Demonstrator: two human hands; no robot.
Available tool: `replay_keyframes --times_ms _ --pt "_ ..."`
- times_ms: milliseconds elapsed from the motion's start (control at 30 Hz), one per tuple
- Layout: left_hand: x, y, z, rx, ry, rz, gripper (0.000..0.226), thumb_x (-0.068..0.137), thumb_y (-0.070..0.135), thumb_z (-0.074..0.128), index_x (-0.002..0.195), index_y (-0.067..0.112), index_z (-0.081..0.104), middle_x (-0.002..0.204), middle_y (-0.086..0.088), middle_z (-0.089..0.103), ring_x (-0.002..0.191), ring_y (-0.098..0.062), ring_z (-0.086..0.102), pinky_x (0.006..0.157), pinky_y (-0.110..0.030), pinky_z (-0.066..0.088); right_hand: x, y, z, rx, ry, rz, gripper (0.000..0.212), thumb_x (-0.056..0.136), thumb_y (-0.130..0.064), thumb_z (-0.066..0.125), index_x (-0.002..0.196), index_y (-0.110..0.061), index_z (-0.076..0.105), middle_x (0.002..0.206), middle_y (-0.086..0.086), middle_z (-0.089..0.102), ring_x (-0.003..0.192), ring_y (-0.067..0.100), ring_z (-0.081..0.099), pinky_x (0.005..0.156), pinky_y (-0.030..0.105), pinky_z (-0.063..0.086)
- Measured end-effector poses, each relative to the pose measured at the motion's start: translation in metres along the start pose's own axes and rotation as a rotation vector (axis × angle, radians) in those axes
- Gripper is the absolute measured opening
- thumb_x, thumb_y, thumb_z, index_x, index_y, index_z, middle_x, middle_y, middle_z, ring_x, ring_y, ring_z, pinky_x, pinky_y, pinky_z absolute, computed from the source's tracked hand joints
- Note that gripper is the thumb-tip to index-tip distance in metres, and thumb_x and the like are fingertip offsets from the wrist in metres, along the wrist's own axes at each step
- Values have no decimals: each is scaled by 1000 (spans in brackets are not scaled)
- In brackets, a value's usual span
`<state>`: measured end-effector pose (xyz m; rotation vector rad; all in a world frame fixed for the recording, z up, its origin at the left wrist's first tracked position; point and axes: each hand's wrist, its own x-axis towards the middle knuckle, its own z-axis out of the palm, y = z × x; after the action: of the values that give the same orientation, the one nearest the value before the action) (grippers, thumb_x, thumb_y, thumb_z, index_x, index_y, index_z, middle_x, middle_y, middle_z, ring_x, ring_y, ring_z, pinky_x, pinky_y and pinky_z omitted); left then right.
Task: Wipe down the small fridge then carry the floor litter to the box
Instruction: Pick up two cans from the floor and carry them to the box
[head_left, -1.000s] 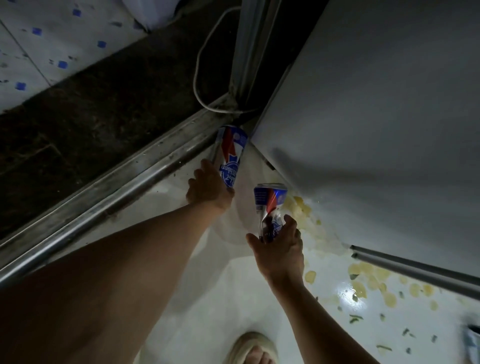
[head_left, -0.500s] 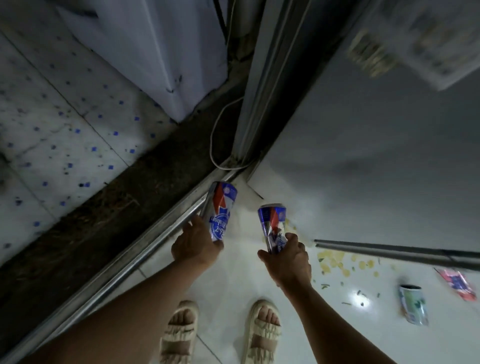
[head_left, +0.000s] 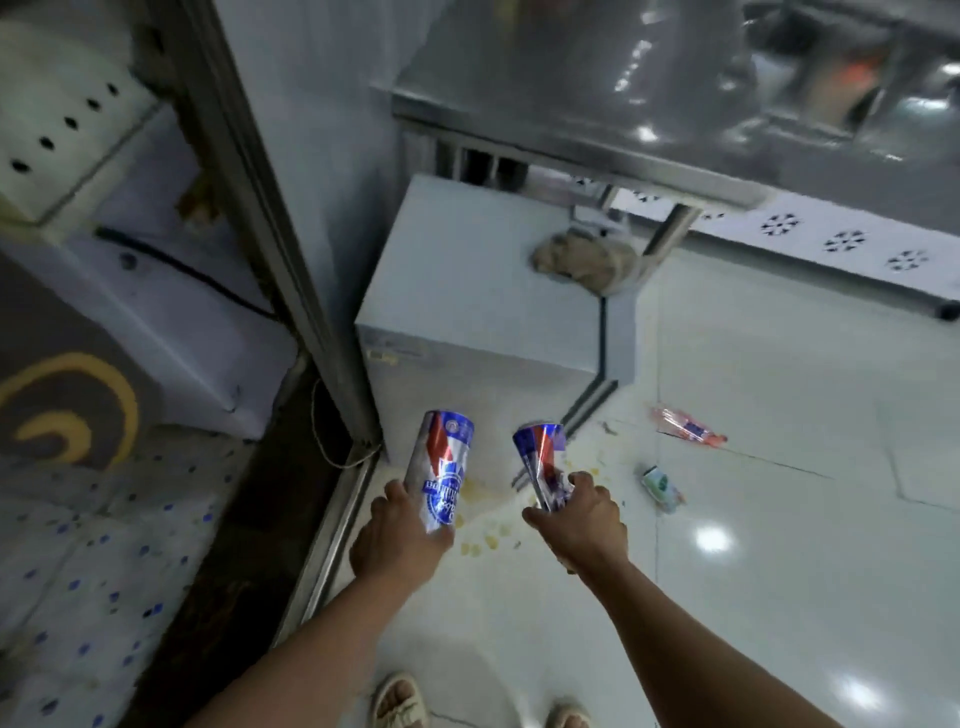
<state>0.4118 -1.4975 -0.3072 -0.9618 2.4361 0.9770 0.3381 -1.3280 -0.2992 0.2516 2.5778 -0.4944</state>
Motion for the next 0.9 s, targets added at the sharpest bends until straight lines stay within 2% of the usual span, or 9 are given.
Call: replay_keyframes --times_ms 67,200,333,433,700,900 --pt "-23 29 1 37 -7 48 74 74 41 69 130 10 32 131 -11 47 116 -29 51 91 -36 45 -13 22 -34 42 41 29 70 72 -48 67 129 -16 41 121 9 54 108 27 53 91 42 48" --pt "-69 88 15 67 -47 140 59 72 43 70 111 10 41 115 -10 57 101 -27 58 80 -35 49 -36 77 -94 125 113 84 68 70 -48 68 126 -17 43 119 7 54 107 26 54 91 41 48" --pt "-113 151 45 87 -53 240 60 71 43 70 113 12 41 117 -8 58 101 -27 59 79 -33 49 -55 148 -143 209 175 136 69 69 -47 68 126 -17 43 117 8 54 105 26 55 90 41 49" --pt "-149 200 78 81 -78 310 62 71 45 70 116 14 39 117 -6 57 99 -26 60 83 -38 51 -65 208 -179 280 220 158 69 70 -46 69 126 -15 44 115 9 56 103 27 56 89 43 50" --pt "-252 324 178 120 -121 475 69 73 47 71 123 15 36 113 -2 57 87 -16 57 72 -30 50 -101 375 -279 378 312 235 70 70 -49 70 124 -13 43 112 10 55 101 28 56 89 44 50" --pt "-319 410 236 157 -131 600 68 73 43 72 122 13 36 112 -4 58 87 -18 59 73 -31 52 -127 476 -352 461 436 293 69 70 -46 70 124 -13 42 112 11 56 99 30 58 87 45 51"
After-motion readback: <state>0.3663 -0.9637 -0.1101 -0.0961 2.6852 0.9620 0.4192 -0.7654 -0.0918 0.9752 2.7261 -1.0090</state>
